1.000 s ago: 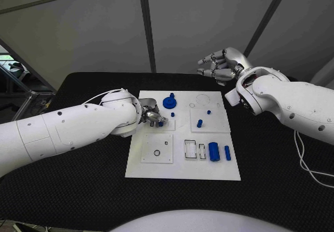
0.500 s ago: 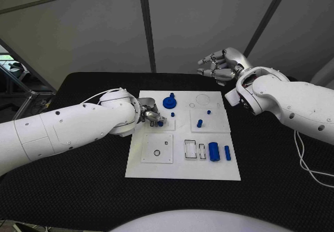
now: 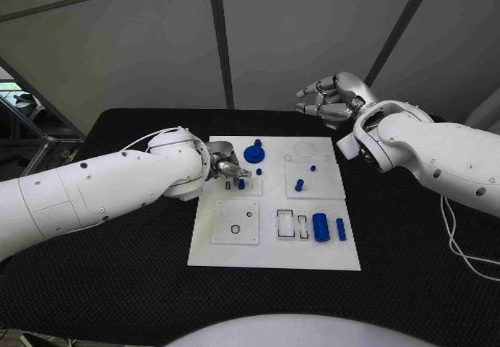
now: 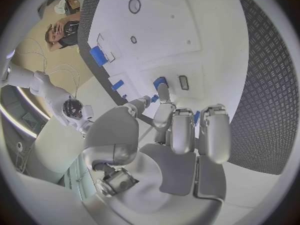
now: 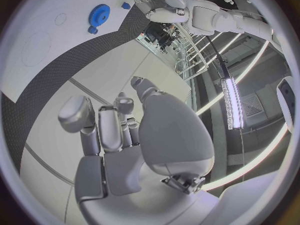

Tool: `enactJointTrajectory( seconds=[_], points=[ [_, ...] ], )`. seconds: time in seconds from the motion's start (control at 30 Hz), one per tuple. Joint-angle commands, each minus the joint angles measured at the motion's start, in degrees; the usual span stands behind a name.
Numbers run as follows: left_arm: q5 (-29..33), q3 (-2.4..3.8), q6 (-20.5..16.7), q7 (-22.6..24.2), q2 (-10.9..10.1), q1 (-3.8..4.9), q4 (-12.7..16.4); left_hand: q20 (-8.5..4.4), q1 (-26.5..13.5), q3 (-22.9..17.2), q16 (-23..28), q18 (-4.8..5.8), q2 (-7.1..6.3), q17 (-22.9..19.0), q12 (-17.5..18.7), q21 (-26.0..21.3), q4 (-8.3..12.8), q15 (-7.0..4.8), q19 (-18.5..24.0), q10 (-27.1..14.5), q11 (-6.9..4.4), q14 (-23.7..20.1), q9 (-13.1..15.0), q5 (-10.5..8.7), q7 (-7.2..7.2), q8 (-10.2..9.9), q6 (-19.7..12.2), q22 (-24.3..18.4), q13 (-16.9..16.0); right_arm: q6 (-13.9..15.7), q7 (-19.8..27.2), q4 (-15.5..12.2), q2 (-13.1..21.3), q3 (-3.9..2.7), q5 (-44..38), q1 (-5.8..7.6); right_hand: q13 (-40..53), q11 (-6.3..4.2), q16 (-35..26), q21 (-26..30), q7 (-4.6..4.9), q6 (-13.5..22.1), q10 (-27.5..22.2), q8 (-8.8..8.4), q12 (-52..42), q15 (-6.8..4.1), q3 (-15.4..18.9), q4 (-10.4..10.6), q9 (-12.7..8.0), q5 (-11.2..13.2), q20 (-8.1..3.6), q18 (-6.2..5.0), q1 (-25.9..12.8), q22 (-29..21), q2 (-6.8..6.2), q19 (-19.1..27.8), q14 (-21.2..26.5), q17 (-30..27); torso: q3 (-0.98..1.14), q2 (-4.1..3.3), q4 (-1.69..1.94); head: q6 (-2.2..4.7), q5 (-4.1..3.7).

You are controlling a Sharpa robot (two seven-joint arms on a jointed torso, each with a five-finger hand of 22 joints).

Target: Assemble the parts on the task board

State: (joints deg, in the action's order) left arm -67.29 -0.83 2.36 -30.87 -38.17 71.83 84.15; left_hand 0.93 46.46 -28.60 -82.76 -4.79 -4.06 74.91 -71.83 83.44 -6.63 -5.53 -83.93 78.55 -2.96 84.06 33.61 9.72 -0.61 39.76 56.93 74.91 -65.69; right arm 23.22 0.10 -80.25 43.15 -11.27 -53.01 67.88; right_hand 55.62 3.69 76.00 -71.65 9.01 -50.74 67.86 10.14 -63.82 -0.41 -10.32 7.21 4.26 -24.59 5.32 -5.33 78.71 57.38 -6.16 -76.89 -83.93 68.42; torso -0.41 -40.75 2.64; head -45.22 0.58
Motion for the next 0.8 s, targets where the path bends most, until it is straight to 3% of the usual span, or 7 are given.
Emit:
enactJointTrajectory(
  seconds=[0.03,0.33,0.43,0.57,0.63,0.73,0.8],
  points=[
    [0.7,0.09,0.1,-0.2,0.1,0.09,0.1,-0.37,-0.3,0.2,0.3,2.77,-0.13,7.7,-0.1,0.1,0.0,-0.39,-1.9,0.4,-0.06,3.8,-0.1,-0.26,0.02,-0.3,0.3,7.7,-0.1,-0.3,0.3,0.0,-0.1,-0.04,0.0,0.09,0.0,0.07,-0.1,0.2,0.04,0.0,-0.3,0.39,0.0,-0.51,0.0,0.4,-0.1,-0.3,-0.31,-0.76,-0.5,-0.1,-0.11,0.0,-1.6,0.0,0.00,-0.04,-0.04,0.00,0.04],
    [0.8,0.17,0.2,-0.2,-0.1,0.10,0.0,-0.37,-0.3,0.3,0.4,2.75,-0.12,7.7,-0.1,0.0,0.0,-0.39,-1.9,0.4,-0.06,3.8,-0.1,-0.26,0.03,-0.3,0.3,7.7,-0.1,-0.4,0.2,0.0,0.0,-0.04,0.0,0.09,0.0,0.07,-0.1,0.2,0.04,0.0,-0.3,0.39,0.0,-0.51,0.0,0.4,-0.1,-0.3,-0.31,-0.76,-0.5,-0.1,-0.11,0.0,-1.6,0.0,-0.02,-0.01,-0.02,0.02,-0.01],
    [0.9,0.64,0.2,-0.2,-0.3,0.09,0.0,-0.37,-0.1,0.4,0.4,2.69,-0.12,7.7,0.1,-0.2,0.0,-0.38,-1.7,0.3,-0.07,3.8,-0.1,-0.24,0.02,-0.3,0.3,7.5,0.2,-0.4,0.2,0.1,0.0,-0.04,0.0,0.09,0.0,0.07,-0.1,0.2,0.04,0.0,-0.3,0.39,0.0,-0.51,0.0,0.4,-0.1,-0.3,-0.31,-0.76,-0.5,-0.1,-0.11,0.0,-1.6,0.0,-0.05,0.01,0.00,0.17,-0.04],
    [1.1,2.58,1.8,-0.2,-1.0,0.09,-0.2,-0.29,1.0,1.3,0.5,2.41,-0.43,7.7,2.0,-1.2,0.5,-0.24,-1.1,-1.1,0.18,3.8,-0.4,-0.17,-0.35,-0.8,-0.7,6.4,2.4,-0.4,0.2,0.1,0.0,-0.04,0.0,0.09,0.0,0.07,-0.1,0.2,0.04,0.0,-0.3,0.39,0.0,-0.51,0.0,0.4,-0.1,-0.3,-0.31,-0.76,-0.5,-0.1,-0.11,0.0,-1.6,0.0,-0.03,0.00,0.02,0.59,-0.16],
    [2.2,3.85,3.3,-0.1,-1.3,0.36,-1.1,0.04,1.5,2.7,0.7,1.77,-1.00,7.5,5.3,-3.6,0.5,0.27,0.4,-3.9,0.90,3.7,-0.9,-0.19,-1.24,-1.9,-2.8,3.9,6.4,-0.4,0.2,0.2,0.0,-0.04,0.0,0.09,0.0,0.07,-0.1,0.2,0.04,0.0,-0.3,0.39,0.0,-0.51,0.0,0.4,-0.1,-0.3,-0.31,-0.76,-0.5,-0.1,-0.11,0.0,-1.6,0.0,-0.02,0.04,0.05,0.71,-0.20],
    [4.5,4.93,5.4,0.2,-1.2,1.68,-3.5,0.97,3.2,4.1,1.2,1.28,-1.17,7.1,8.0,-5.8,0.7,1.53,1.9,-6.7,2.51,3.5,-2.8,-0.11,-3.21,-5.5,-6.9,1.8,9.5,-0.4,0.2,0.3,0.0,-0.03,0.0,0.09,0.0,0.07,-0.1,0.2,0.04,0.0,-0.3,0.39,0.0,-0.51,0.0,0.4,-0.1,-0.3,-0.31,-0.76,-0.5,-0.1,-0.11,0.0,-1.6,0.0,-0.03,0.04,-0.02,1.01,-0.12],
    [5.4,5.26,6.5,0.3,-1.0,2.68,-5.4,1.52,3.6,5.3,1.4,1.17,-1.24,6.9,8.4,-6.4,0.3,2.22,2.2,-7.4,3.30,3.4,-4.0,-0.18,-4.03,-7.2,-8.0,1.3,10.2,-0.4,0.2,0.4,0.0,-0.03,0.0,0.09,0.0,0.07,-0.1,0.2,0.04,0.0,-0.3,0.39,0.0,-0.51,0.0,0.4,-0.1,-0.3,-0.31,-0.76,-0.5,-0.1,-0.11,0.0,-1.6,0.0,-0.02,-0.04,-0.08,1.20,-0.10]
  ],
)
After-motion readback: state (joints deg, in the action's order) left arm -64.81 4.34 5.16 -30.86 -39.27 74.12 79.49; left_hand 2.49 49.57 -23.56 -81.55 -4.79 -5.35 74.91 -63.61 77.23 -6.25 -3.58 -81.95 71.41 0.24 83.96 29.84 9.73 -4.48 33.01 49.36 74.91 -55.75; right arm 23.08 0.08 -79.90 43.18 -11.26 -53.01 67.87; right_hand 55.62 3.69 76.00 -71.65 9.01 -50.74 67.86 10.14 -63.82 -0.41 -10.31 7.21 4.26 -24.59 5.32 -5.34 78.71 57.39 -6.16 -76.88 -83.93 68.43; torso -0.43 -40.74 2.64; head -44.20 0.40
